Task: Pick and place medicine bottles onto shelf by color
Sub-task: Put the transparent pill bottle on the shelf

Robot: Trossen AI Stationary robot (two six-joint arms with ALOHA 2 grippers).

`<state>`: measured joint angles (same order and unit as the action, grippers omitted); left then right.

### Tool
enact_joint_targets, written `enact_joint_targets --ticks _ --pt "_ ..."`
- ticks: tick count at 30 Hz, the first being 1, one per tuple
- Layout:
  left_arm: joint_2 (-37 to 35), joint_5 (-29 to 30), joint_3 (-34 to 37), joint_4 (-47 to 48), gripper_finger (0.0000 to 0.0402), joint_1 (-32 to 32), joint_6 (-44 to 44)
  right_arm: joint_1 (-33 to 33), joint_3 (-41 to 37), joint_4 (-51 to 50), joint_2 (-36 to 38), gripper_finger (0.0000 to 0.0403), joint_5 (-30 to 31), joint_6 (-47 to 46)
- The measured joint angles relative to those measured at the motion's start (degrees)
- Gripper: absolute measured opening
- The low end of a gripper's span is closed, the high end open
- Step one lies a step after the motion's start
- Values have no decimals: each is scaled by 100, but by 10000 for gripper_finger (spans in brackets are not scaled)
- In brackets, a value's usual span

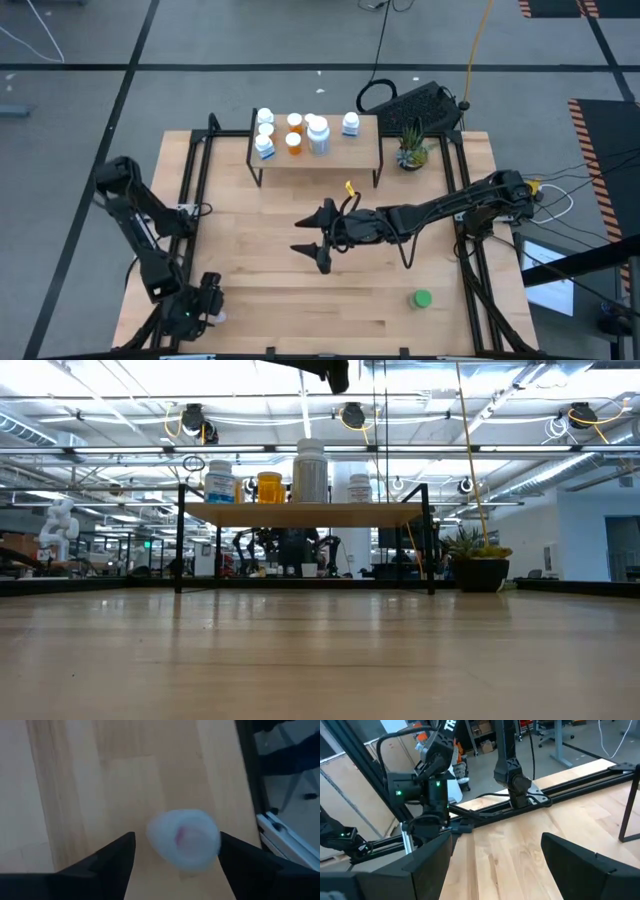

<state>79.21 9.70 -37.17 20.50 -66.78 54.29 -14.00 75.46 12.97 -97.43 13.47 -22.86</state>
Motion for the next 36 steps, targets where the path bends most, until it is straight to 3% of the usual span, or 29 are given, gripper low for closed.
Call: enact_joint_targets --ticks 9,15,20,25,31,36 --pt "535 284 0 -80 220 81 -297 -21 0 -36 0 299 7 -68" --pt "746 341 -10 -101 173 576 -923 -120 2 -168 0 299 447 153" --pt "744 739 0 -57 154 1308 -1707 -116 2 -235 0 299 446 130" --pt "742 714 0 -103 170 2193 -2636 -111 2 -326 0 299 498 179" --pt "740 375 0 -434 171 3338 -3373 -184 2 -1304 214 299 1887 26" --pt "740 67 0 -906 162 4141 -3433 -138 2 -2416 477 299 1949 -373"
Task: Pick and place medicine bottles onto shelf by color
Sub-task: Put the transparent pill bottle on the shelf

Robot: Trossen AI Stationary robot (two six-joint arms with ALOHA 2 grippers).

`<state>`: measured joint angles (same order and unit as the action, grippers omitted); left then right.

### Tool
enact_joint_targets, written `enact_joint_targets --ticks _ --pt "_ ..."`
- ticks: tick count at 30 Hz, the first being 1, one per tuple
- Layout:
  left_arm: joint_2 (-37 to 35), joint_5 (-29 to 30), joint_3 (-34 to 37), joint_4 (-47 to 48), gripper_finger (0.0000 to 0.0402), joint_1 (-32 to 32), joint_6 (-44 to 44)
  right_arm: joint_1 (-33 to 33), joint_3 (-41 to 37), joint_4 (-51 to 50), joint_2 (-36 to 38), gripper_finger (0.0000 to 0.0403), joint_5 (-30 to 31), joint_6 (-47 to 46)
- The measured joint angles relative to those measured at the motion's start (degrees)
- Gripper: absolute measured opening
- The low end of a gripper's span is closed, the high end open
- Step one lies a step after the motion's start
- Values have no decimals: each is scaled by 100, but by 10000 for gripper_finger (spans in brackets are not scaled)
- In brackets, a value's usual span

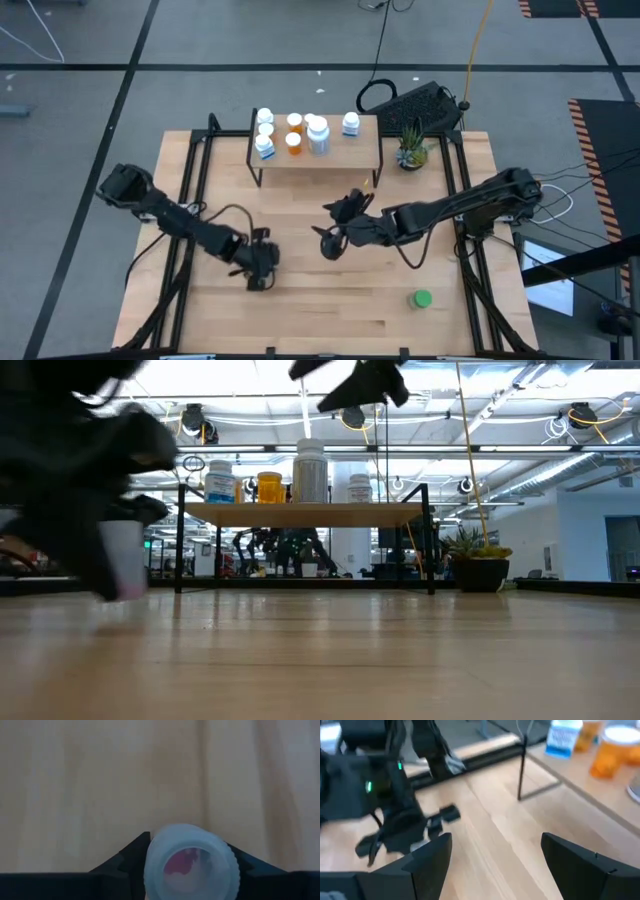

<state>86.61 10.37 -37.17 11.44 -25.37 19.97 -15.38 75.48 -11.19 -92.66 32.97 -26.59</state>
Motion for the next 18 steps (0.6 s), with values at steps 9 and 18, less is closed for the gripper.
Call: enact_joint_targets --ticks 9,18 --pt "-4 -337 0 -376 214 949 373 22 -112 -170 -23 299 -970 24" --pt "-61 -913 0 -88 299 1261 323 152 -1223 1526 -23 299 -1060 158"
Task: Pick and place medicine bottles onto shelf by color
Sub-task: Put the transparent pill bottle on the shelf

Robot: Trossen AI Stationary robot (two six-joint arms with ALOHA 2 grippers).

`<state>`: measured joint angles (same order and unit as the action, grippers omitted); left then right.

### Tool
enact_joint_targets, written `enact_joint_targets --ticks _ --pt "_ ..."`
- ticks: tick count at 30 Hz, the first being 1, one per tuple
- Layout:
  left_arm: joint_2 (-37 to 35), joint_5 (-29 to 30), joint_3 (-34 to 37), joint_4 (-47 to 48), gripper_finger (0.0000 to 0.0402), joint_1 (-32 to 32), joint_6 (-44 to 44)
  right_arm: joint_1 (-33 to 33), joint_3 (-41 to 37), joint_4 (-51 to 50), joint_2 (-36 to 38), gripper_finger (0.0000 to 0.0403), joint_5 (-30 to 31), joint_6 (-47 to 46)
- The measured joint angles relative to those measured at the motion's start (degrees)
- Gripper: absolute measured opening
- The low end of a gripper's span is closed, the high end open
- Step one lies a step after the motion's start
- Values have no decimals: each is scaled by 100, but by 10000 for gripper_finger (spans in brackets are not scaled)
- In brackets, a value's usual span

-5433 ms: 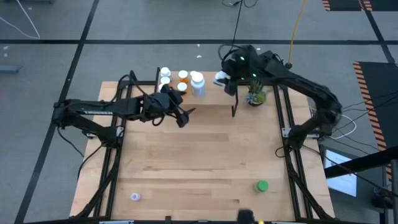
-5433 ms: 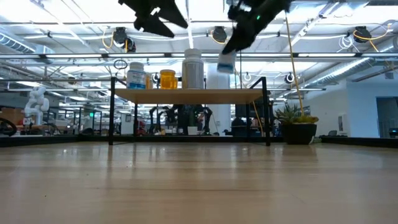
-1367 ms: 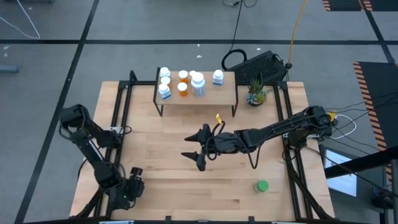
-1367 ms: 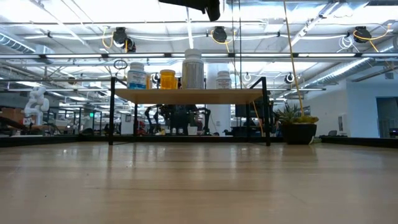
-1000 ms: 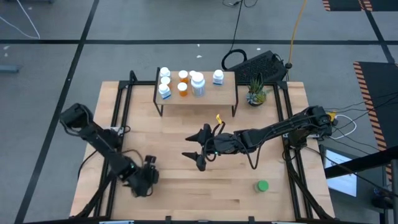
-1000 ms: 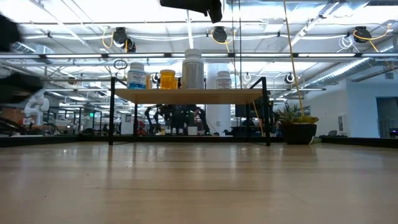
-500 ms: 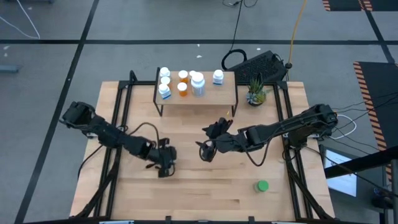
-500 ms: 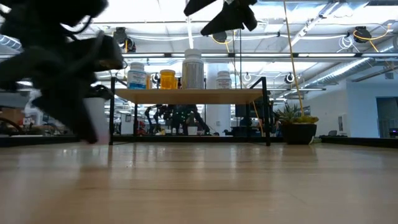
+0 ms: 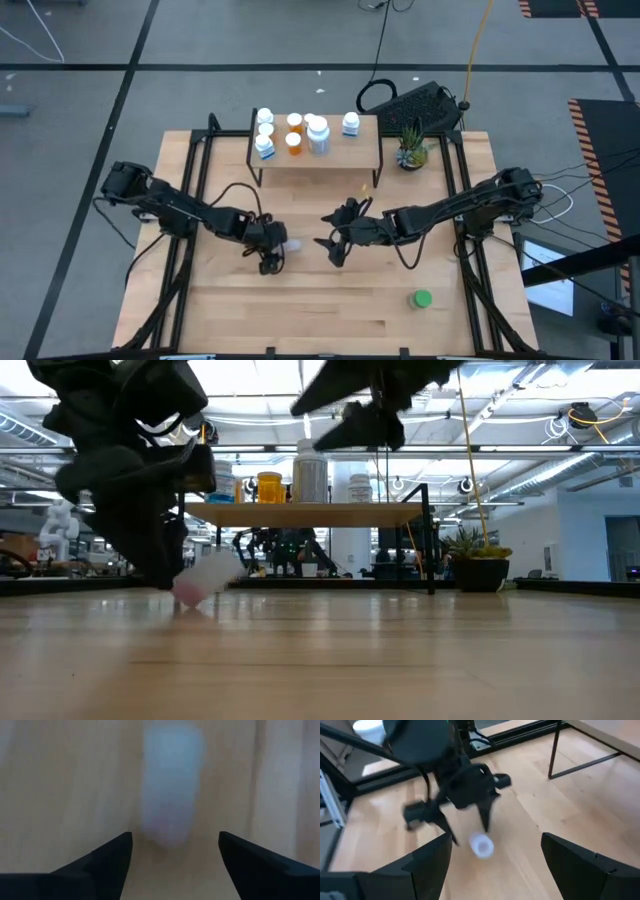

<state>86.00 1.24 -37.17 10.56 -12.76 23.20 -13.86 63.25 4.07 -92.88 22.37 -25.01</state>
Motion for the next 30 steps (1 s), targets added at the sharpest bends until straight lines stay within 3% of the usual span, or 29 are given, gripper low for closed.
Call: enact_joint_targets --ticks 4,9,15,20,25,30 --pt "-133 -547 -11 547 306 36 0 88 -414 470 -13 299 -134 139" --pt "-184 -462 -7 988 295 25 149 347 -472 471 -266 299 -803 305" --pt "-184 421 -7 -158 279 20 -482 469 -473 436 -402 299 -892 -241" --pt "-63 486 -15 -1541 274 28 -1637 397 -472 401 -272 299 -912 -379" --pt "345 489 -11 -1689 274 51 -2122 277 -471 10 -52 299 -1060 -354" --pt "1027 791 -11 -1993 273 66 -1905 253 -473 -66 -19 299 -1051 -271"
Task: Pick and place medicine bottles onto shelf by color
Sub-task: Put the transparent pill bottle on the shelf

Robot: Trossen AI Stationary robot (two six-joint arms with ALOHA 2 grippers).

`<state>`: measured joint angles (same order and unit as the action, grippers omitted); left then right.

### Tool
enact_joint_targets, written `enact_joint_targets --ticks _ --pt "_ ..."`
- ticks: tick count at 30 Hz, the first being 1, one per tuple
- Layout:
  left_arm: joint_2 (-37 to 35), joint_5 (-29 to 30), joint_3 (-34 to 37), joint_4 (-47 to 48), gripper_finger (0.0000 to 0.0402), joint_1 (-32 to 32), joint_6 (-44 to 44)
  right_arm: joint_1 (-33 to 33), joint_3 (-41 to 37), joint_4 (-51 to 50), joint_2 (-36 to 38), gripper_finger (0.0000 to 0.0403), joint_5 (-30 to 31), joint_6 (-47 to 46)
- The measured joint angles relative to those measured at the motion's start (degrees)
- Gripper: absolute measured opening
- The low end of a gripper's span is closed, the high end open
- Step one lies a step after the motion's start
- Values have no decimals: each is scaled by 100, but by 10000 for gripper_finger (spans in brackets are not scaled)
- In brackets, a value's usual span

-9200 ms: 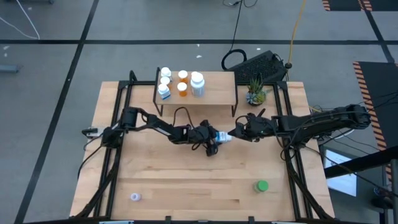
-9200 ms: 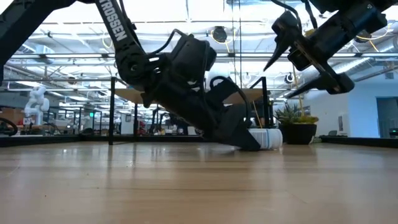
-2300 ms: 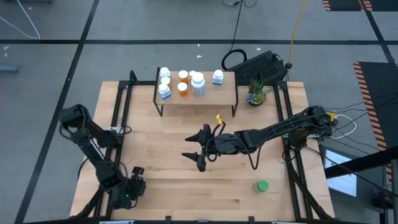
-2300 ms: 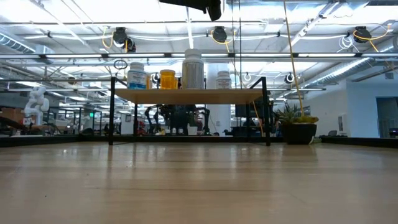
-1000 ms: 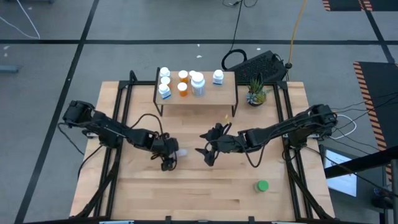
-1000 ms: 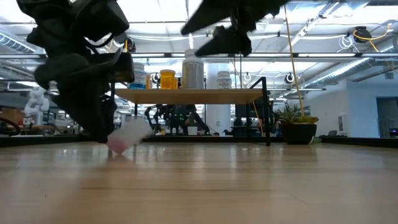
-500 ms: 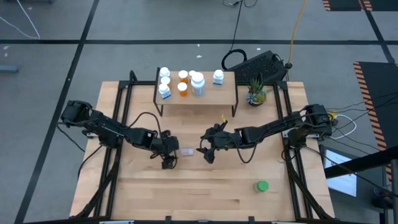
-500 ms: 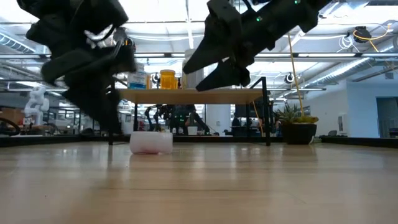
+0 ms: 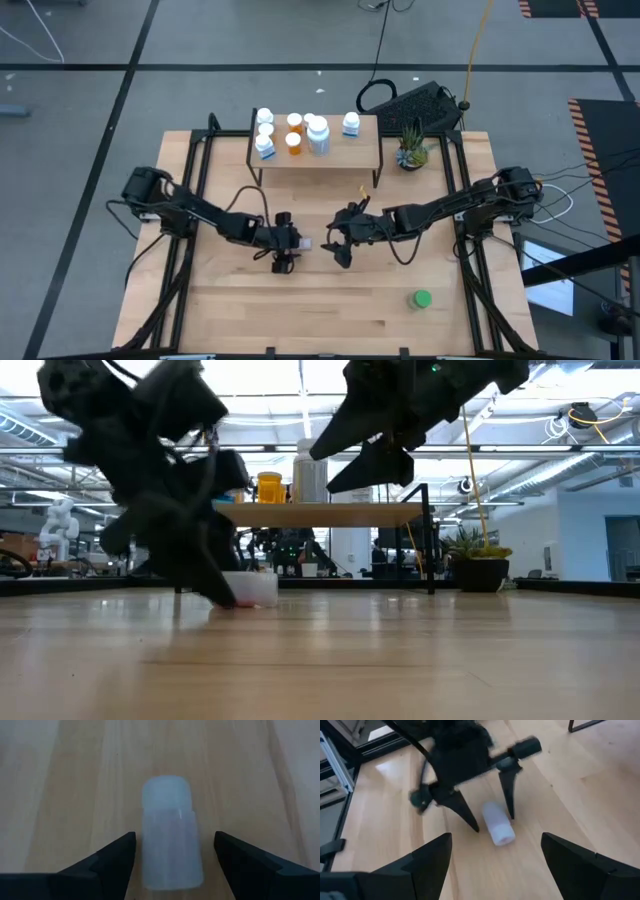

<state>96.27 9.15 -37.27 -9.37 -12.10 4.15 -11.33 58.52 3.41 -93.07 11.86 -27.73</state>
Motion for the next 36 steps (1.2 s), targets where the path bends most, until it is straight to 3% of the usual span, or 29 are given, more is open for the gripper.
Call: enact_joint_targets --ticks 8,17,23,29,36 --pt "284 -68 -16 -271 264 -2 726 50 -2 -24 0 299 313 33" --pt "225 -260 0 -373 135 244 946 87 -2 259 0 299 279 375" --pt "-134 -753 21 -449 135 576 1619 149 -2 866 241 299 -28 377" --pt "-645 -980 19 -628 168 808 1410 470 -2 1604 841 299 -2 1007" --pt "-1181 -1128 0 -2094 137 1038 1394 877 -2 3027 1204 299 43 1224"
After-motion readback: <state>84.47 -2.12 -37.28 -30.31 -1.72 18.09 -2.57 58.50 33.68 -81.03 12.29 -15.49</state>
